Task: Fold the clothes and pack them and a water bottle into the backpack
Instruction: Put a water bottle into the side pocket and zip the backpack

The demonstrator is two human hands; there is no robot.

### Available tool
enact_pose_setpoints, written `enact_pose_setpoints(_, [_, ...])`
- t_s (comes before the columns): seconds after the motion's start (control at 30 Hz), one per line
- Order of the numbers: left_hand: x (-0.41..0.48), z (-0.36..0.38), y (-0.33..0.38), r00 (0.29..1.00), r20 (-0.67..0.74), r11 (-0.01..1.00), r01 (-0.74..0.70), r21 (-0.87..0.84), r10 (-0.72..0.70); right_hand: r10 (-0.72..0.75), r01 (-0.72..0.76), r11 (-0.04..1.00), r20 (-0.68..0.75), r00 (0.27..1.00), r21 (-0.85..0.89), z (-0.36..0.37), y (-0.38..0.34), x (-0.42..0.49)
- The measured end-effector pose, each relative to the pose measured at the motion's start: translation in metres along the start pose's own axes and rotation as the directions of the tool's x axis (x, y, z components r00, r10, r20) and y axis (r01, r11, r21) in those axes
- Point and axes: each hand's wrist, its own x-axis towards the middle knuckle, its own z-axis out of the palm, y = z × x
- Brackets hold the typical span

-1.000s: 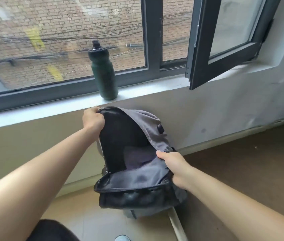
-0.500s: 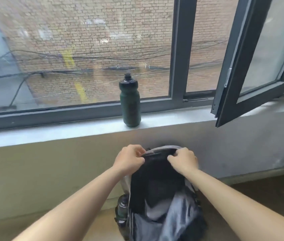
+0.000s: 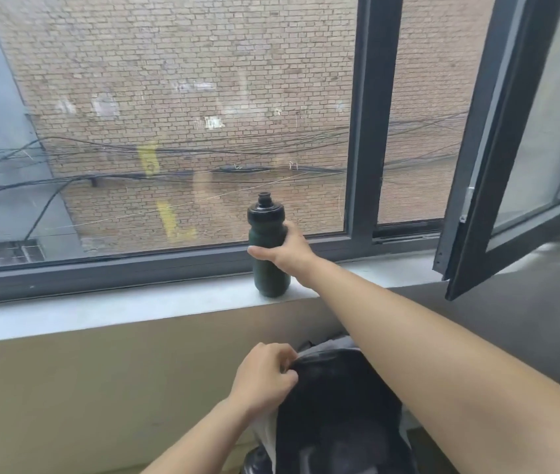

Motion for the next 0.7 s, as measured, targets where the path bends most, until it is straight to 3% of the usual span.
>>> enact_pose_setpoints(0.1, [0.001,-0.001,0.003,0.999,-0.022,0.999,-0.041,0.029,0.042,-0.094,0.094,0.996,-0.073,0.993,0.002,-0.011,-0.012,-0.018])
enact_pose_setpoints(0.23, [-0.005,0.000,0.015,0.997,-0.039,0.996,-0.072,0.052,0.074,-0.343,0.303,0.935,-0.241,0.908,-0.186,-0.051,-0.026,-0.090])
enact_pose_setpoints(0.33, [-0.010,0.007,0.025,0.958,-0.147,0.961,-0.223,0.165,0.247,-0.398,0.322,0.903,-0.275,0.875,-0.285,-0.095,-0.011,-0.158])
enact_pose_setpoints(0.43, [-0.018,0.022,0.046,0.830,-0.226,0.837,-0.418,0.353,0.510,-0.304,0.212,0.930,-0.306,0.902,-0.299,-0.140,0.028,-0.214])
enact_pose_setpoints(0.5, [-0.023,0.040,0.065,0.737,-0.200,0.741,-0.543,0.396,0.646,-0.183,0.076,0.955,-0.365,0.913,-0.287,-0.165,0.071,-0.233])
enact_pose_setpoints(0.6, [-0.032,0.074,0.096,0.650,0.019,0.586,-0.698,0.412,0.760,0.021,-0.121,0.966,-0.396,0.918,-0.230,-0.192,0.142,-0.245])
enact_pose_setpoints(0.7, [-0.037,0.112,0.119,0.628,0.275,0.496,-0.760,0.421,0.728,0.218,-0.253,0.965,-0.345,0.913,-0.061,-0.208,0.193,-0.247])
